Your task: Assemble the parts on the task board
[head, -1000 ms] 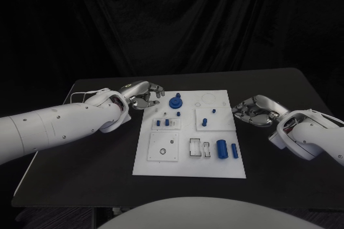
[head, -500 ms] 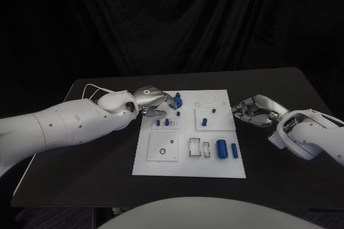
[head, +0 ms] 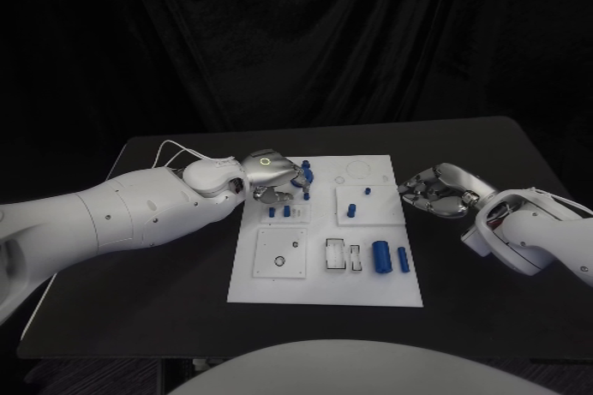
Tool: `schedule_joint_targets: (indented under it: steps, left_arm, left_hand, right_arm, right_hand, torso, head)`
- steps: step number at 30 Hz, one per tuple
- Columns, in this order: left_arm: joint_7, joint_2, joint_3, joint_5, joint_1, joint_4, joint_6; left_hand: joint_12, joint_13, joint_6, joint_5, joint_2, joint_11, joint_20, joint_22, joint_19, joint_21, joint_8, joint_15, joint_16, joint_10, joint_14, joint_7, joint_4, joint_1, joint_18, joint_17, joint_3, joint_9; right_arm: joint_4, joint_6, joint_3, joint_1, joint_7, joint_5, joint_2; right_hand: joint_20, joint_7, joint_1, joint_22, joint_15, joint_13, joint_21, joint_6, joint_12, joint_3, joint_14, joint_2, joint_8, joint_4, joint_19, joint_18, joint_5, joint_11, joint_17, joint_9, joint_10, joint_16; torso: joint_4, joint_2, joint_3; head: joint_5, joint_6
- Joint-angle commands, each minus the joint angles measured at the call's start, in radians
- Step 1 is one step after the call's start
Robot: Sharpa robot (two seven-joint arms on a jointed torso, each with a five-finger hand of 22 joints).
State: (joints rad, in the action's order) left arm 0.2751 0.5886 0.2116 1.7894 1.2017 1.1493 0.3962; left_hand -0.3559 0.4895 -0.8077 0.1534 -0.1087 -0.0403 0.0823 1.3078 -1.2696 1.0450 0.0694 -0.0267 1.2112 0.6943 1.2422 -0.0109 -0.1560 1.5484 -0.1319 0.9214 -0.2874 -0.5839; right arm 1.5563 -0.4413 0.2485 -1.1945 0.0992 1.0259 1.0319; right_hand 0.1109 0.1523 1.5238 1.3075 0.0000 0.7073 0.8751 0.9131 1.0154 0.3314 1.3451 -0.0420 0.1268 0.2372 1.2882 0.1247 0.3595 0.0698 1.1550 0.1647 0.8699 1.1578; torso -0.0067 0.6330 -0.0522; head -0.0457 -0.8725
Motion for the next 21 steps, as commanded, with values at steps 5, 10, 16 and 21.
schedule_joint_targets:
  steps: [5, 10, 16, 21]
  left_arm:
    - [-0.032, -0.012, -0.001, 0.023, -0.003, 0.001, 0.026]
    - [-0.037, -0.018, -0.001, 0.023, -0.003, 0.001, 0.019]
    - [-0.040, -0.030, -0.001, 0.023, -0.004, -0.010, 0.004]
    - [-0.037, -0.044, -0.001, 0.023, -0.005, -0.024, -0.005]
  left_hand:
    - [-0.010, -0.004, 0.003, -0.005, -0.001, -0.002, -0.002, 0.083, -0.012, 0.002, -0.007, 0.001, 0.007, 0.015, 0.008, -0.002, -0.009, -0.019, 0.018, -0.001, 0.005, 0.014]
    - [-0.016, -0.006, 0.008, -0.006, 0.001, 0.000, -0.001, 0.082, -0.011, -0.004, -0.007, 0.001, 0.003, 0.024, 0.004, -0.007, -0.009, -0.023, 0.018, -0.010, 0.005, 0.021]
    - [-0.021, -0.007, 0.010, -0.007, 0.004, 0.000, -0.001, 0.083, -0.012, -0.005, -0.007, 0.000, 0.002, 0.034, 0.002, -0.007, -0.010, -0.025, 0.018, -0.014, 0.005, 0.027]
    - [-0.026, -0.009, 0.010, 0.001, 0.006, 0.002, -0.001, 0.088, -0.019, 0.004, -0.005, -0.001, 0.010, 0.044, 0.007, -0.007, -0.005, -0.022, 0.020, -0.005, 0.001, 0.033]
  right_arm:
    - [-0.001, -0.005, 0.000, 0.003, -0.002, 0.000, -0.003]
    - [-0.003, -0.002, 0.000, 0.003, -0.004, 0.000, -0.006]
    - [-0.007, 0.001, 0.000, 0.003, -0.006, 0.000, -0.008]
    - [-0.008, 0.001, 0.000, 0.003, -0.006, 0.000, -0.009]
  right_hand:
    - [-0.004, 0.000, 0.004, 0.047, 0.002, -0.001, -0.002, 0.010, -0.002, 0.006, -0.007, -0.001, -0.003, 0.002, -0.002, 0.007, 0.004, 0.001, 0.001, -0.001, -0.005, -0.002]
    - [-0.004, 0.000, 0.004, 0.047, 0.002, -0.003, -0.004, 0.009, -0.003, 0.007, -0.007, -0.001, -0.003, 0.002, -0.002, 0.007, 0.006, 0.001, 0.000, -0.001, -0.005, -0.003]
    - [-0.004, 0.000, 0.004, 0.047, 0.002, -0.003, -0.004, 0.009, -0.003, 0.007, -0.007, -0.001, -0.003, 0.002, -0.002, 0.007, 0.006, 0.001, 0.000, -0.001, -0.005, -0.003]
    - [-0.004, 0.000, 0.004, 0.047, 0.002, -0.003, -0.004, 0.009, -0.003, 0.007, -0.007, -0.001, -0.003, 0.002, -0.002, 0.007, 0.006, 0.001, 0.000, -0.001, -0.005, -0.003]
  torso:
    - [-0.0002, -0.001, -0.0022]
    - [-0.0023, 0.000, -0.0022]
    - [-0.0035, 0.000, -0.0028]
    - [-0.0024, 0.000, -0.0035]
  head:
    - [0.001, 0.000]
    - [-0.003, 0.000]
    - [-0.004, 0.000]
    - [-0.002, 0.000]
